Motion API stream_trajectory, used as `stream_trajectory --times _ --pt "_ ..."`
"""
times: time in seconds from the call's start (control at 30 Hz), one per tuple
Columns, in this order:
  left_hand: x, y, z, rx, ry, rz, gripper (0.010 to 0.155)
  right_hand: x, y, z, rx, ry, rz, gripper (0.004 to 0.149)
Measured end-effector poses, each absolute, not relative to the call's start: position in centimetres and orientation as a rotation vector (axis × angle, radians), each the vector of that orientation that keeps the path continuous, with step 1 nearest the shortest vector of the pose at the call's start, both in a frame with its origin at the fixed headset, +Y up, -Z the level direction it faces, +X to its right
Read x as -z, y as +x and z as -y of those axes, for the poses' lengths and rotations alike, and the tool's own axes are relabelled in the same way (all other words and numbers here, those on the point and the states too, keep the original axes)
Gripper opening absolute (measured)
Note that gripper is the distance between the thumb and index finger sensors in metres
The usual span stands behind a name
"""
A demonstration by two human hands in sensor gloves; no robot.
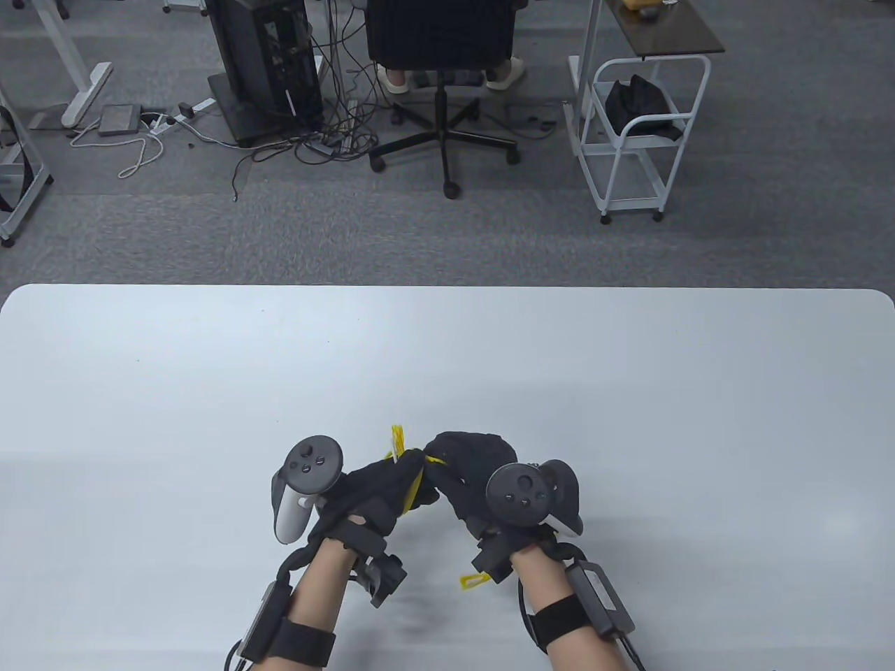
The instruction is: Coil the rope
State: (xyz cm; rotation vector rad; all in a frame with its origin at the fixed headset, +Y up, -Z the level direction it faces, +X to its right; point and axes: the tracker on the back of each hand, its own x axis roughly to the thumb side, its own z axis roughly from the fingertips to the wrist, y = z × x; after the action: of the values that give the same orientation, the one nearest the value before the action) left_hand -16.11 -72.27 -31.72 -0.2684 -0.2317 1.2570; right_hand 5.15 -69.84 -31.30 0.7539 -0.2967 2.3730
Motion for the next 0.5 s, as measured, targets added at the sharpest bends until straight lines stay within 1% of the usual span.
stream_trajectory --times 0.07,0.2,0.33,0.5 --pt "31.6 -16.5 72.3 -1.292 -0.217 0.179 0.06 31.0 4.6 69.9 -2.383 0.789 0.299 0.043" --pt "31.6 -17.2 72.1 -1.309 -0.143 0.14 0.058 30.6 3.7 70.1 -2.399 0.84 0.286 0.043" --pt "31.5 -17.4 71.7 -1.292 -0.057 0.134 0.054 30.5 3.1 70.6 -2.439 0.895 0.254 0.043" --pt "31.3 -17.6 71.5 -1.331 0.017 0.177 0.053 30.5 2.7 71.1 -2.497 0.939 0.223 0.042"
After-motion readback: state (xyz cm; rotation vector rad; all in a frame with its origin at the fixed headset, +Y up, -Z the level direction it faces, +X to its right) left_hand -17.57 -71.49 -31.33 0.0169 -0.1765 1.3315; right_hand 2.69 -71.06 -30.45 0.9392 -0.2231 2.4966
